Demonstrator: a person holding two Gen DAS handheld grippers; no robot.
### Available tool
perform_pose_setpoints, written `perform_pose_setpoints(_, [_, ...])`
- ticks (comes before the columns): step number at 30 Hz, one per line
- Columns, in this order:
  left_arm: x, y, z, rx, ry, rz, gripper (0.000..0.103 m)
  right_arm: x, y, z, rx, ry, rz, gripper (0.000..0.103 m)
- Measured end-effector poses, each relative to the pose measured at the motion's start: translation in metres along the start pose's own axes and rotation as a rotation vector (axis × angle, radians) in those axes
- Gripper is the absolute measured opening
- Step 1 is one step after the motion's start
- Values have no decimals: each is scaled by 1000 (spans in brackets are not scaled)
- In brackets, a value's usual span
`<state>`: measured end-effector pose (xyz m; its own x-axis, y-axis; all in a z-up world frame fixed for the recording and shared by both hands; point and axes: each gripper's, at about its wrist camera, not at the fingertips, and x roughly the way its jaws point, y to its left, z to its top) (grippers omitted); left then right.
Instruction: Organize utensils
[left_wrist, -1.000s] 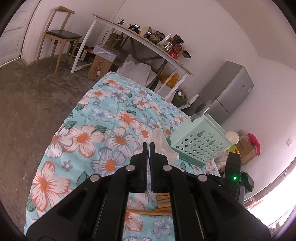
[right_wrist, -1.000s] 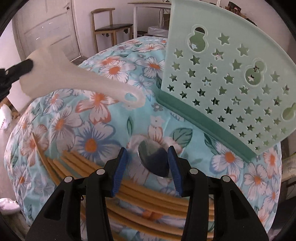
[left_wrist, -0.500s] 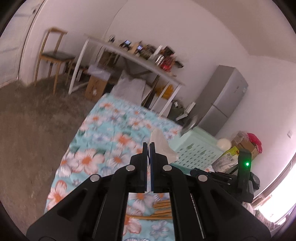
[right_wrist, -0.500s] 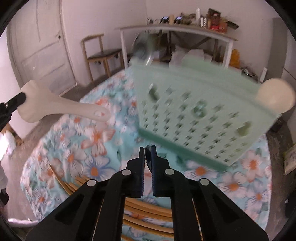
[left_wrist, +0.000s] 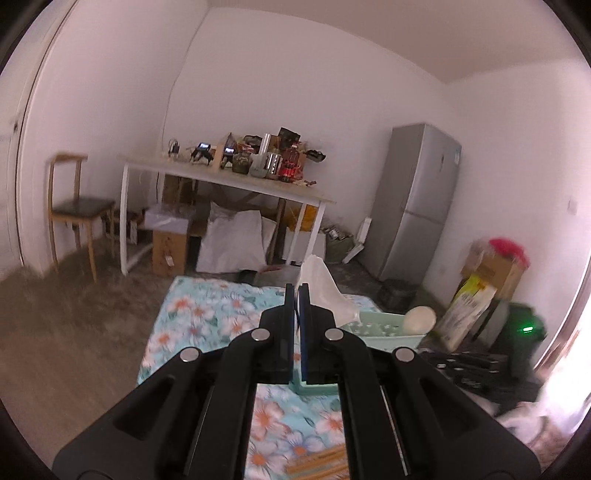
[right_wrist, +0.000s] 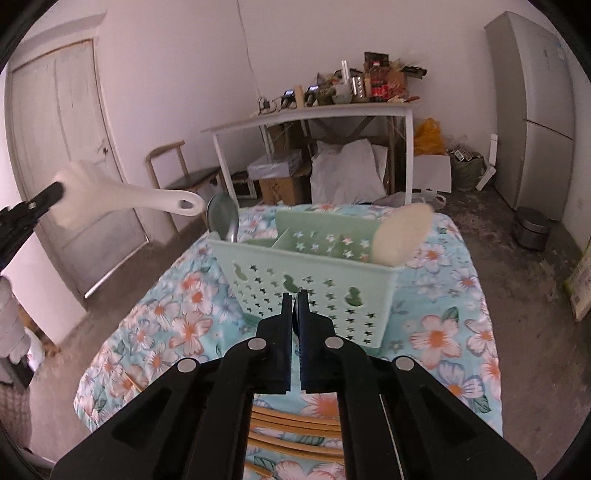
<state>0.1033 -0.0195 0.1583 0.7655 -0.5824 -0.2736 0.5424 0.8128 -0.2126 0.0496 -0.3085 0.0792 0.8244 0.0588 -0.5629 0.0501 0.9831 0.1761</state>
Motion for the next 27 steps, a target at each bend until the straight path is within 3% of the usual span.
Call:
perform_pose_setpoints(4, [30, -28, 10, 130, 39, 70, 1, -11, -9, -2, 19, -31, 8, 3])
perform_pose_setpoints(13, [99, -74, 14, 315, 170, 173, 2, -32, -29, -7, 74, -93, 35, 3])
perform_pose_setpoints(16, [119, -77, 11, 299, 211, 148, 2, -37, -34, -9, 88, -104, 45, 3])
perform_pose_setpoints(19, [127, -76, 14, 229, 204, 76, 4, -40, -44, -12, 115, -113, 59, 3])
perform_pose_setpoints(23, [118, -69, 21, 139, 139, 8, 27, -40, -55, -13, 151, -114, 82, 3])
perform_pose_setpoints(25, [108, -66, 24, 115, 90, -8, 28, -41, -58, -12, 160, -119, 86, 3])
perform_pose_setpoints(27, [99, -62, 24, 94, 62, -17, 37, -42, -60, -11, 170, -123, 93, 3])
